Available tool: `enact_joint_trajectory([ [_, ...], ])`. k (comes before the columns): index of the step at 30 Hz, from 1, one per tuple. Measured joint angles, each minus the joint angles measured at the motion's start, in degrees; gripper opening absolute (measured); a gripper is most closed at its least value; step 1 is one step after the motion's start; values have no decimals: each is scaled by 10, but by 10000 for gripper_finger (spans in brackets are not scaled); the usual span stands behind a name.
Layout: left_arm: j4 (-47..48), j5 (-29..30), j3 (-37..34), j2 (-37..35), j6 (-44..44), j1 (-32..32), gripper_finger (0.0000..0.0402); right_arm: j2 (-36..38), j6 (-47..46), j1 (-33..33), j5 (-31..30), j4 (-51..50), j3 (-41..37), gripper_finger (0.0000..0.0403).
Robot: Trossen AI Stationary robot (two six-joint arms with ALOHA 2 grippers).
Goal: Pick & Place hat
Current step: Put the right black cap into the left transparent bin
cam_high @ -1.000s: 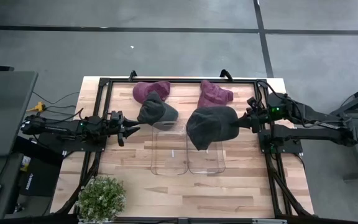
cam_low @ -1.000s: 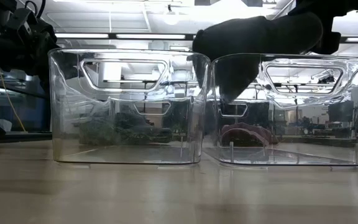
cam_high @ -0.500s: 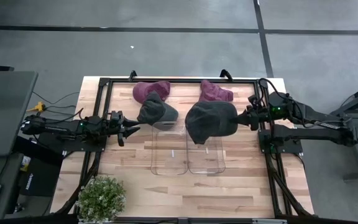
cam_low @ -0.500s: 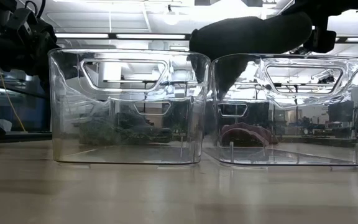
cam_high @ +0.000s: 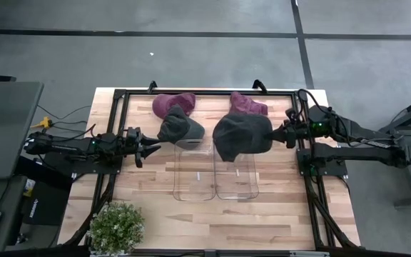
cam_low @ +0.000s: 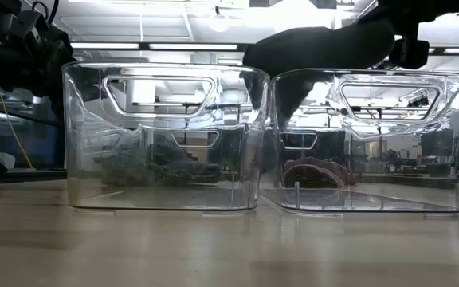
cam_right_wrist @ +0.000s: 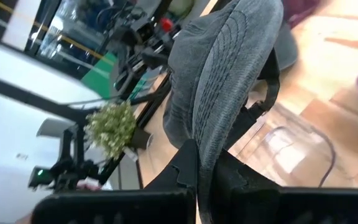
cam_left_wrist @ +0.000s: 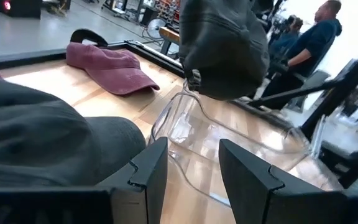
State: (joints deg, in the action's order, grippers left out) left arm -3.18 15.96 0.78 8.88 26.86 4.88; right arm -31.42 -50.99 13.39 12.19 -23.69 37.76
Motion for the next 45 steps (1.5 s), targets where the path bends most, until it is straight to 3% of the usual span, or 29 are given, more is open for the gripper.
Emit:
enact_joint_trajectory([
  [6,-16,-56,0,0,108,0,138,0,-1,0,-51,15,0,5],
  [10,-18,-12,0,0,119,0,138,0,4,0,-80,19,0,5],
  [17,-24,-54,0,-1,170,0,138,0,5,0,-84,31,0,6],
  [23,-61,22,11,0,300,0,138,-1,11,0,-95,84,0,5],
  [30,-106,32,61,46,193,0,140,-1,20,0,-129,90,0,6],
  [33,-106,66,89,89,168,0,150,-1,22,0,-144,95,0,5],
  [41,-104,109,179,271,98,0,220,-17,35,0,-157,148,0,5],
  [45,-97,136,244,381,1,0,255,-33,37,0,-157,175,0,5],
])
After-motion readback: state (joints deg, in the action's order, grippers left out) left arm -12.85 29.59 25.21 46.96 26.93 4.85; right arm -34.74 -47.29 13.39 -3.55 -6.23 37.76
